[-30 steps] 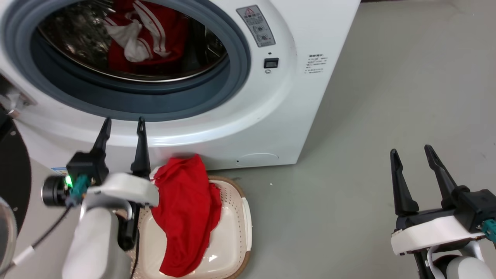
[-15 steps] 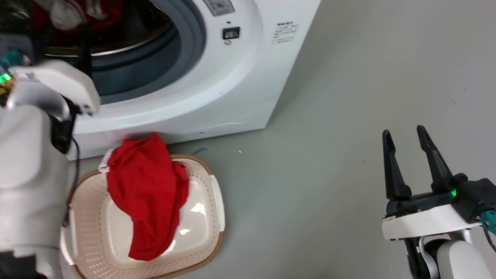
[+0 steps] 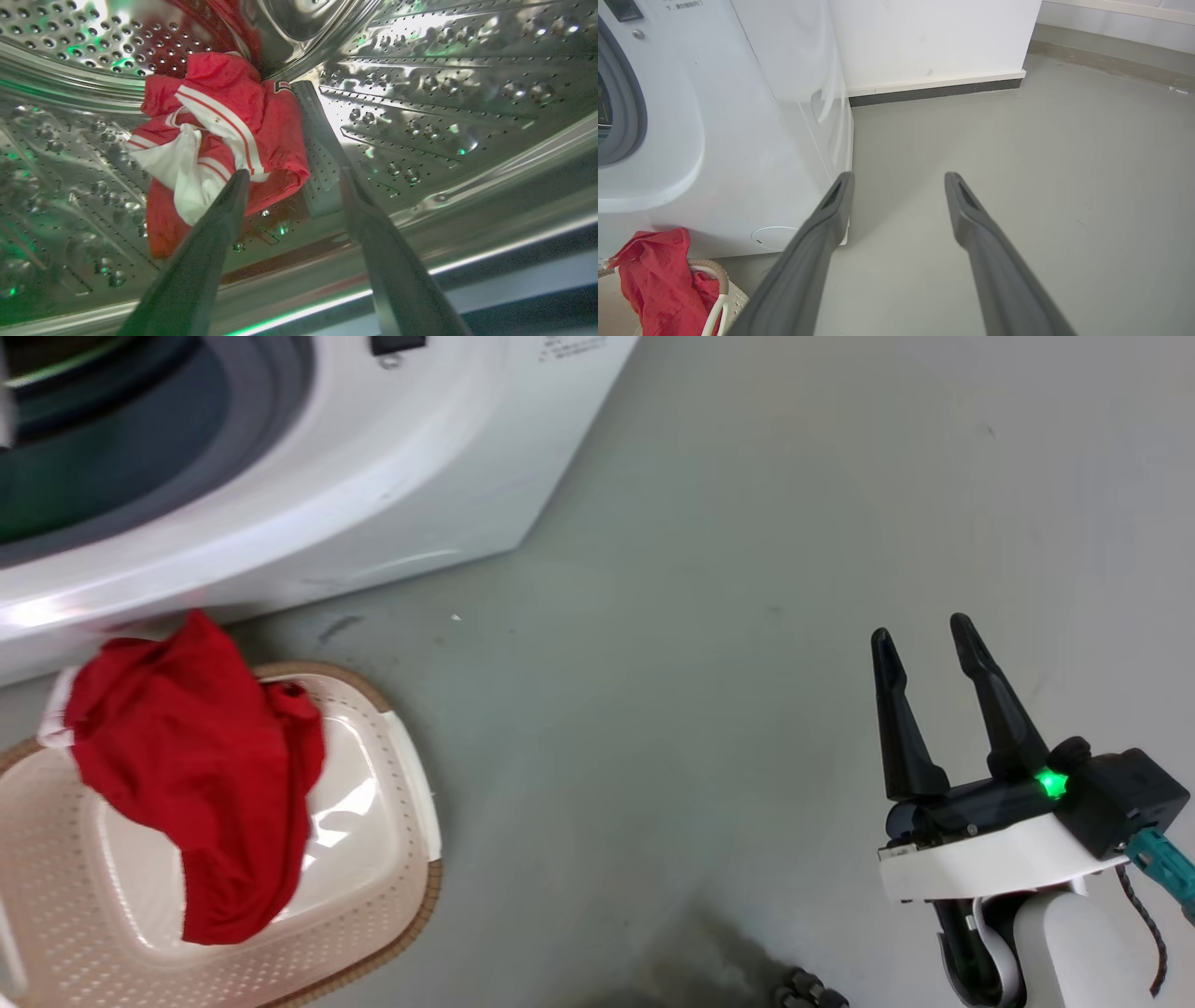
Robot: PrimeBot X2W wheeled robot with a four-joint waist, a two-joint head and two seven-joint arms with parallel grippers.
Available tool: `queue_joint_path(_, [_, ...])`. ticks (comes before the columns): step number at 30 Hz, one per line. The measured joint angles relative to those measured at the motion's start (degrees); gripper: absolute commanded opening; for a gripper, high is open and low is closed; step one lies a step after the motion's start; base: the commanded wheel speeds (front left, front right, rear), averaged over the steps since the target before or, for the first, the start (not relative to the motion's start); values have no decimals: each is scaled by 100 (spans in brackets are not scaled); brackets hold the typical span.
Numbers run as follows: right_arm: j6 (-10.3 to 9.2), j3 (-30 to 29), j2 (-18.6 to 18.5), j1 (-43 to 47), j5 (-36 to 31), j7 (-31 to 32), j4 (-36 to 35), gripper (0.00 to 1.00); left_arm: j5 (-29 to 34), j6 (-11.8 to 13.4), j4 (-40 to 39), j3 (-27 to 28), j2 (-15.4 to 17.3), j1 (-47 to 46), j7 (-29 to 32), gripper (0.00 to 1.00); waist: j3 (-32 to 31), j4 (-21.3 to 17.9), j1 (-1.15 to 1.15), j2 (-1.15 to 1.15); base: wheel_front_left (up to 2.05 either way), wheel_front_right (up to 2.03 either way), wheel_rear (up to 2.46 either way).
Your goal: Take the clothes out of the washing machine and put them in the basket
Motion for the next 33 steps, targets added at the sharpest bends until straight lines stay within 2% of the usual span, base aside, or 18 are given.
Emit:
queue_joint_path(12, [0,309,-1,42,311,-18,-216,100,-548,-1,-380,-936,1188,-1211,1456,100,808,-572,0,0,0,0,0])
queue_joint_path(22, [0,598,0,88,537,-19,-299,100,-765,-1,-865,-1243,1717,-1691,2560,100,1255,-940,0,0,0,0,0])
queue_joint_path(29, [0,606,0,162,598,-19,-361,100,-810,67,-1182,-1306,1817,-1757,3251,100,1415,-994,-1,0,0,0,0])
queue_joint_path(30, [0,609,0,163,605,-19,-368,100,-812,104,-1227,-1311,1836,-1757,3331,86,1428,-991,-1,0,0,0,0])
queue_joint_path(31, [0,613,0,165,614,-19,-380,100,-808,127,-1271,-1333,1849,-1757,3437,56,1438,-988,-1,0,0,0,0])
queue_joint_path(32, [0,617,0,168,626,-19,-385,100,-802,141,-1326,-1348,1864,-1756,3509,21,1444,-986,0,0,0,0,0])
queue_joint_path(33, [0,620,0,171,637,-19,-393,100,-800,183,-1404,-1345,1874,-1755,3549,0,1453,-985,-1,0,0,0,0])
